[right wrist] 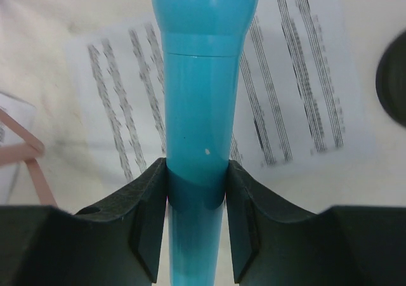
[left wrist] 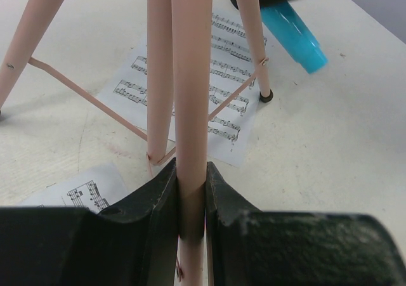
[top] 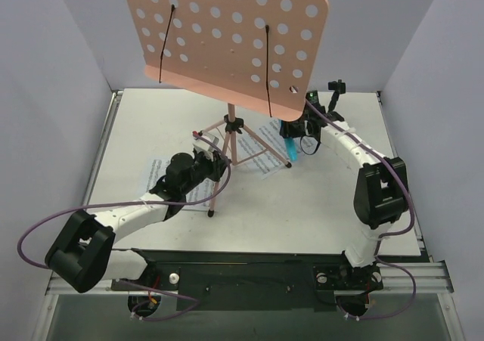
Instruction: Set up the instrument practice props
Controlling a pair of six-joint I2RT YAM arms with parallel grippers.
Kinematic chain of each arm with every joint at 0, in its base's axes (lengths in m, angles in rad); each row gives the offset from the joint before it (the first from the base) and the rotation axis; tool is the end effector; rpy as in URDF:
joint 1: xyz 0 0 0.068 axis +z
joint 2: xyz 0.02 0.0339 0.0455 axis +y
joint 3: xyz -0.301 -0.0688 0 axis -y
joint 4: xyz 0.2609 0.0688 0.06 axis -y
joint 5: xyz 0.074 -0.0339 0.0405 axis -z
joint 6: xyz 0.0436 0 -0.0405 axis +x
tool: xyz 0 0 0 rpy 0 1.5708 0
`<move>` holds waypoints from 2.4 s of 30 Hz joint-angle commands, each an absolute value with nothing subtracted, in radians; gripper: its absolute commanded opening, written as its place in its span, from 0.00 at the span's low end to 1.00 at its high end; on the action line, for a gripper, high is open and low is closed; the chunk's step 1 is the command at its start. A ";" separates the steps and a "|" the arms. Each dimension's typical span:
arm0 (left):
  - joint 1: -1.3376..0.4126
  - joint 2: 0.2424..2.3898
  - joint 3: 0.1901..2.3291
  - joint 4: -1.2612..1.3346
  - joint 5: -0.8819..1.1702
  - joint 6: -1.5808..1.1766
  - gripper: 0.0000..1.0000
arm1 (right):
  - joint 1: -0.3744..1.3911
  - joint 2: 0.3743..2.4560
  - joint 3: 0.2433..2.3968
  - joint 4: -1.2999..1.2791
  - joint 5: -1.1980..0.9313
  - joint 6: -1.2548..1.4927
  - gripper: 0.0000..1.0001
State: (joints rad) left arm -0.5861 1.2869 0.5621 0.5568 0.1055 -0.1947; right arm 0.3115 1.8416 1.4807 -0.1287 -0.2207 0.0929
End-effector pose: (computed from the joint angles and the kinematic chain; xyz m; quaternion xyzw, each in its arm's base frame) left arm 0.2361 -0.1623 0.2548 0.1817 0.7417 -0.2825 0.5806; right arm 0.4432 0.1527 0.3127 -0.1493 0.8409 0.1952 0.4821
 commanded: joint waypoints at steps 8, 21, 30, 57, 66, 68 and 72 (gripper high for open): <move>-0.653 1.448 0.706 0.561 -0.136 -0.324 0.00 | 0.278 1.533 1.043 -0.187 0.078 0.204 0.00; -0.673 1.532 0.768 0.601 -0.135 -0.359 0.00 | 0.270 1.516 0.908 -0.242 0.107 0.339 0.33; -0.675 1.543 0.775 0.595 -0.101 -0.365 0.00 | 0.252 1.606 0.963 -0.344 0.045 0.354 0.40; -0.663 1.453 0.781 0.532 0.054 -0.353 0.00 | 0.249 1.615 1.195 -0.187 0.009 0.394 0.56; -0.627 1.405 0.765 0.546 0.087 -0.376 0.00 | 0.218 1.891 1.422 -0.195 -0.034 0.477 0.55; -0.623 1.408 0.769 0.546 0.097 -0.377 0.00 | 0.207 1.942 1.459 -0.204 -0.035 0.505 0.55; -0.618 1.413 0.775 0.543 0.109 -0.376 0.00 | 0.198 2.014 1.529 -0.232 -0.012 0.522 0.55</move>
